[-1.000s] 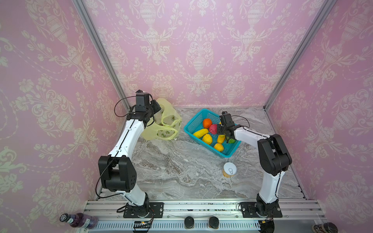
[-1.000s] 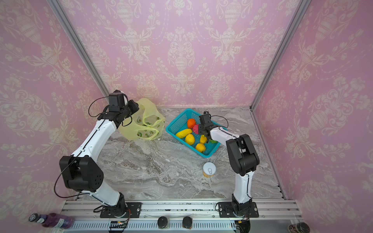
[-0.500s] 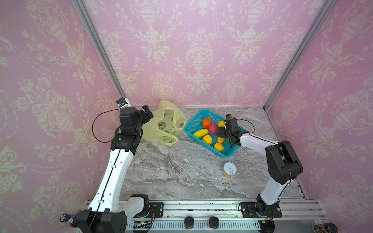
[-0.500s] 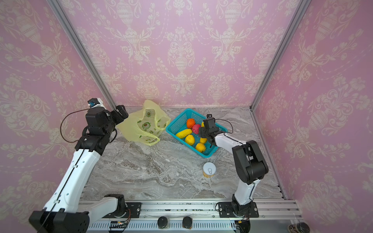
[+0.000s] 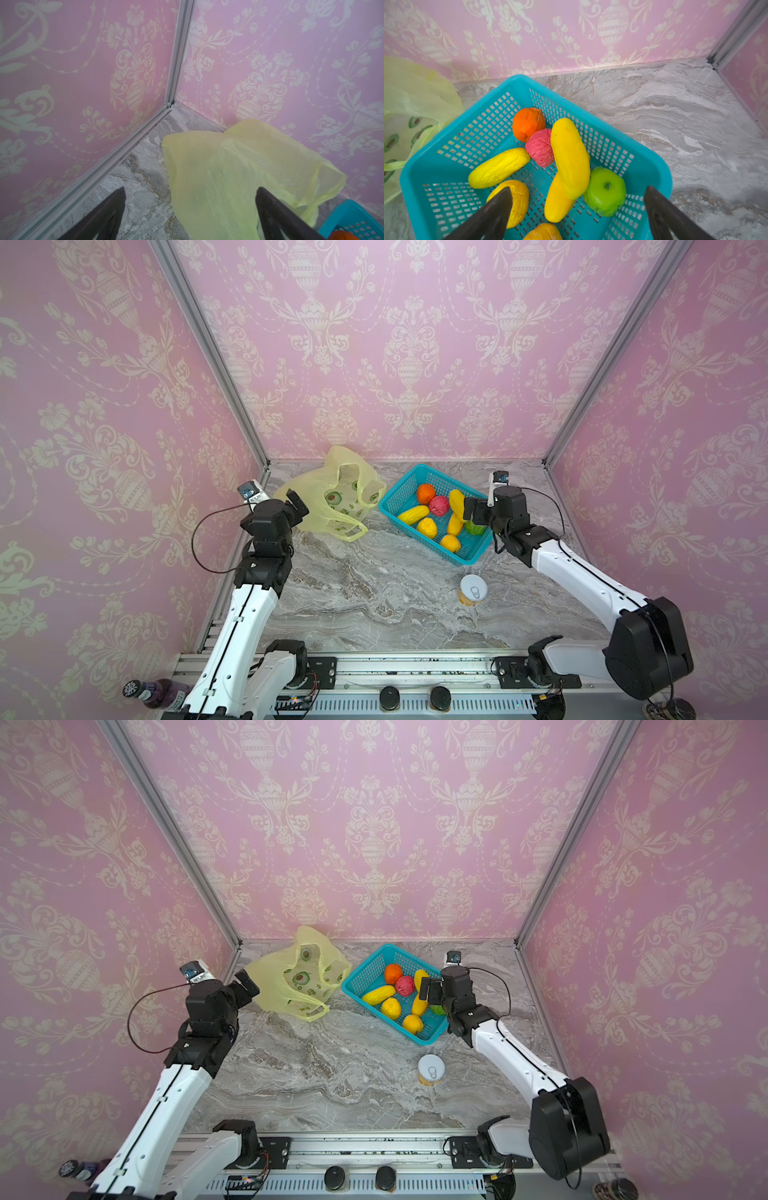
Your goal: Untie the knot of the plastic bag and take out the fruit
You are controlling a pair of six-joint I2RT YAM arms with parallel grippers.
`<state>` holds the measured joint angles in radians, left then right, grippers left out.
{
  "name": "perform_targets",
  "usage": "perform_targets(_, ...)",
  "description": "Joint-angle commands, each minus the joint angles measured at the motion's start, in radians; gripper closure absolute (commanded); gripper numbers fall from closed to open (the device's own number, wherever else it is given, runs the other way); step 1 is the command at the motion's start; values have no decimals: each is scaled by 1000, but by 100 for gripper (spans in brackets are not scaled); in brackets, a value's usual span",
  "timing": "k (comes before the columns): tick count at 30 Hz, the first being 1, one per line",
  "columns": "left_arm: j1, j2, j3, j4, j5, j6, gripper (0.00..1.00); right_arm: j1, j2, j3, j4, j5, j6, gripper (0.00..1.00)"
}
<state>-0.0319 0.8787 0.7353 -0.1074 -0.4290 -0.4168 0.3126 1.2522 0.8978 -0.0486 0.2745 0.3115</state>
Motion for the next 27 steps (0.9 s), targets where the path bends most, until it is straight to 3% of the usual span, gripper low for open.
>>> perform_targets(1, 28, -28, -186, 180, -157, 91, 1, -38, -90, -16, -101, 134, 110, 0)
perform_targets(3, 32, -14, -310, 329, -196, 153, 1, -64, -132, -43, -90, 165, 127, 0)
perform_targets(5, 35, 31, -406, 453, -279, 122, 1, -85, -162, -124, 13, 145, 99, 0)
perform_targets(9, 42, 184, -491, 708, -242, 218, 1, -129, -252, -339, 269, 165, 41, 0)
perform_targets(11, 50, 302, -474, 732, -244, 224, 1, -205, -316, -415, 324, 80, 16, 0)
perform_targets(16, 52, 461, -377, 699, -129, 246, 1, -360, -340, -455, 231, 173, -26, 0)
perform_targets(21, 53, 452, -503, 976, -60, 230, 1, -390, -177, -639, 596, 99, -38, 0)
perform_targets(27, 53, 588, -456, 1068, 1, 275, 1, -395, 65, -562, 764, -20, -92, 0)
